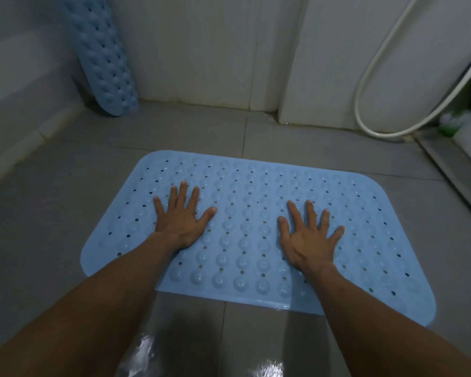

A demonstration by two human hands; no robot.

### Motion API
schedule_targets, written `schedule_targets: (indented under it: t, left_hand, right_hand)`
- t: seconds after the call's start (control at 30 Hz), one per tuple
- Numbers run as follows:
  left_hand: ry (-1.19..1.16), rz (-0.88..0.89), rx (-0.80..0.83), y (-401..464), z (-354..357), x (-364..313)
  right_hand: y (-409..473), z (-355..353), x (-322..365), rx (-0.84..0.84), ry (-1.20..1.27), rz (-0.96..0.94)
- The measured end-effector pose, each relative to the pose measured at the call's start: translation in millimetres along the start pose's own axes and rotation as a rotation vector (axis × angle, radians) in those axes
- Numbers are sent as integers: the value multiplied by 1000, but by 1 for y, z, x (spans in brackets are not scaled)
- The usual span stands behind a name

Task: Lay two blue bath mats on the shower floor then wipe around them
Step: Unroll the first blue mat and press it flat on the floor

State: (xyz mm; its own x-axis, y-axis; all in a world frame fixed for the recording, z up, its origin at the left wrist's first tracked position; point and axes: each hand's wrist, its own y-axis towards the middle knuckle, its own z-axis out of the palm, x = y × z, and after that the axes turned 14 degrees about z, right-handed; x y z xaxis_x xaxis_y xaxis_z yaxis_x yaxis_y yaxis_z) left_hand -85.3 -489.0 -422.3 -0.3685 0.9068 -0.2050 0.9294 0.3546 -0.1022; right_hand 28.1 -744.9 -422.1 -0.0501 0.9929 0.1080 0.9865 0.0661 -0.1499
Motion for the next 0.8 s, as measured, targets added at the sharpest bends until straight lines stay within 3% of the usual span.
schedule_targets:
  t: [0.4,0.8]
  left_hand:
    - [24,-50,-96,79,-2,2]
    - [58,-64,-91,110,-9,6]
  right_hand:
    - [90,-9,32,-14,6,-49]
    - [114,-10,46,-35,87,-62]
